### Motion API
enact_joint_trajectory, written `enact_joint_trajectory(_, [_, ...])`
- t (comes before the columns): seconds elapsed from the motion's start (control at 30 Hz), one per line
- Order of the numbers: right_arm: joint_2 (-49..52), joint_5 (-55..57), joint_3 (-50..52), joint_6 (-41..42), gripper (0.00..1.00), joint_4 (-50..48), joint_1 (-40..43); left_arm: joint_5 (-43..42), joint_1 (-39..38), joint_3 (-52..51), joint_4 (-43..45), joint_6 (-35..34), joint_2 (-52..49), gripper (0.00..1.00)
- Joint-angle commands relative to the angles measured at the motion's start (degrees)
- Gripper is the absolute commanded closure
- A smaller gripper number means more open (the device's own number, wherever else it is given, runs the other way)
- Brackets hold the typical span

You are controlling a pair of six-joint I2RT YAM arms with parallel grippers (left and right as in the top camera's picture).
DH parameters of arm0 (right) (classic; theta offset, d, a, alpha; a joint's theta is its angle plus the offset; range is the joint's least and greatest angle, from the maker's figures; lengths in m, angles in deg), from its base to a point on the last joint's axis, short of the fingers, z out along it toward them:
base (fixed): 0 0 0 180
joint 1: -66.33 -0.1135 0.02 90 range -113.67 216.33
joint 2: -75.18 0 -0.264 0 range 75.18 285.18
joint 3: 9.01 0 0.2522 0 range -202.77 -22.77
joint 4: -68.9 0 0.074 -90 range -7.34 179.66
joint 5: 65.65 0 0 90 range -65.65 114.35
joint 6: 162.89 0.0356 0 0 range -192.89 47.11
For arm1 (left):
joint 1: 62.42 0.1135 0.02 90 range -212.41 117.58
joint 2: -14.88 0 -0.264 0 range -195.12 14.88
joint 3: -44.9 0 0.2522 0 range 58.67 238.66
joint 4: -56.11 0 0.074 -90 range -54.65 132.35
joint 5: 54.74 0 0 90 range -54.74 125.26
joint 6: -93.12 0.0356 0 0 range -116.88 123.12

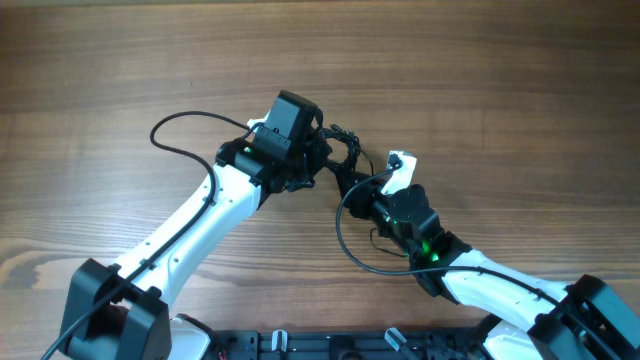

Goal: Untangle cables
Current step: 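Move the right gripper toward the bundle held by the left gripper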

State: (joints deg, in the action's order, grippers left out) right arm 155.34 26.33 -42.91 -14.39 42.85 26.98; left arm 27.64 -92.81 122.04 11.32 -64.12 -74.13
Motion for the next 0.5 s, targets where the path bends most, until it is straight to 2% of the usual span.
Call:
enact_joint_trajectory(0.0, [0.63, 3.89, -0.74, 1.60, 0.68, 0.35, -0.02, -1.92, -0.09, 0.13, 0.04, -0.76, 1.36, 0.96])
enact_joint_trajectory(0.07, [0.63, 3.91, -0.74, 1.60, 0.73, 1.33, -0.02, -2.36, -0.09, 0.13, 0.07, -0.76, 1.36, 0.96])
enact_joint_trajectory(0.23, [0.63, 4.48, -0.74, 1.75, 0.73, 1.73, -0.02, -5.90, -0.17, 0.13, 0.20, -0.74, 1.36, 0.96])
enact_joint_trajectory(0.4, [0.63, 4.04, -0.74, 4.61, 0.73, 1.55, -0.02, -5.90, -1.44, 0.13, 0.46, -0.74, 1.36, 0.96])
enact_joint_trajectory(0.47, [0.63, 4.04, -0.74, 4.63, 0.79, 3.98, -0.02, -5.90, -1.64, 0.13, 0.57, -0.79, 1.38, 0.96])
